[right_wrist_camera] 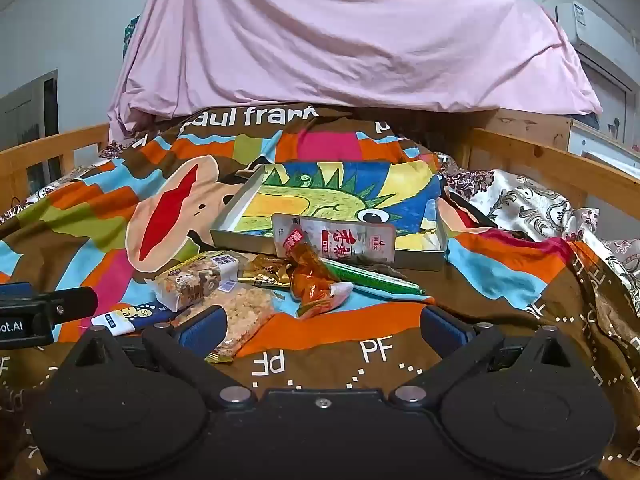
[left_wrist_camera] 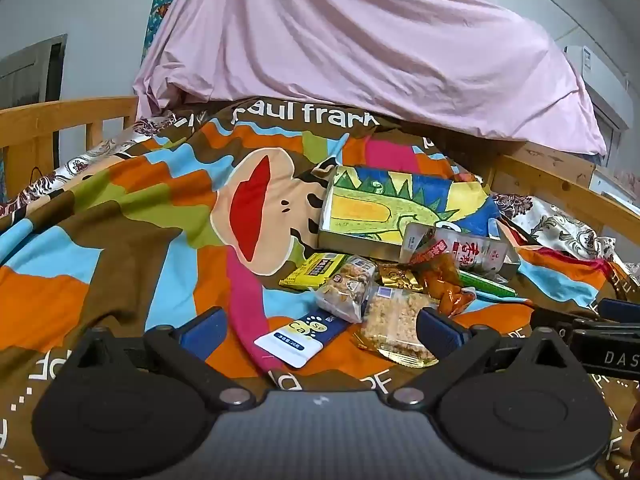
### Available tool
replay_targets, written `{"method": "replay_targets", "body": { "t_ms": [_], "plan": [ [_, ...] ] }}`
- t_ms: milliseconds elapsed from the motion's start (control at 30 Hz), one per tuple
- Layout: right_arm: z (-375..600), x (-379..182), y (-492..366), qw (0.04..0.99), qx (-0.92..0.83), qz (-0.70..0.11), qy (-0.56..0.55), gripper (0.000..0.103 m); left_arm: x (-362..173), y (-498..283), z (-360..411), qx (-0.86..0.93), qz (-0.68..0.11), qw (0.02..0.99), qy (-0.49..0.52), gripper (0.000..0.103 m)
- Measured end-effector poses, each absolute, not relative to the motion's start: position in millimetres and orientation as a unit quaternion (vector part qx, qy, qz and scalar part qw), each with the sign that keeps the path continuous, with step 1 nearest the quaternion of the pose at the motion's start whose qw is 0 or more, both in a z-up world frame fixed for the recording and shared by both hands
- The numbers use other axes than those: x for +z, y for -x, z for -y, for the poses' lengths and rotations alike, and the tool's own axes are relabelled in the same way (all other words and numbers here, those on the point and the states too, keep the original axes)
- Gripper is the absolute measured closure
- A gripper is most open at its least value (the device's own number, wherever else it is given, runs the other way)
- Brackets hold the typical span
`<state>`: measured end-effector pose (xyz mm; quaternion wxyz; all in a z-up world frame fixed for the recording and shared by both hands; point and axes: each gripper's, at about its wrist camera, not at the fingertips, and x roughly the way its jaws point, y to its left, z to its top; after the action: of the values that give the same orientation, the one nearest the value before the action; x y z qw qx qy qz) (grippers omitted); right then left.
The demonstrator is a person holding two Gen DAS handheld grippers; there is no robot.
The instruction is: Organize snacks
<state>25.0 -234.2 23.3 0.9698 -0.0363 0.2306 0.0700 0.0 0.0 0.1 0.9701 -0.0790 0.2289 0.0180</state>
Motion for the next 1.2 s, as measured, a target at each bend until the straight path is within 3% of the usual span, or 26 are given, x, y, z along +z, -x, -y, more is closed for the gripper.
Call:
{"method": "replay_targets", "body": {
  "t_ms": [1200],
  "plan": [
    [240.7, 16.2, -37.3, 0.961, 0.071, -0.267, 0.019, 0.001, -10.7, -3.5, -1.2, 0.027, -0.238, 0.969, 0.065, 0.0]
  ]
}}
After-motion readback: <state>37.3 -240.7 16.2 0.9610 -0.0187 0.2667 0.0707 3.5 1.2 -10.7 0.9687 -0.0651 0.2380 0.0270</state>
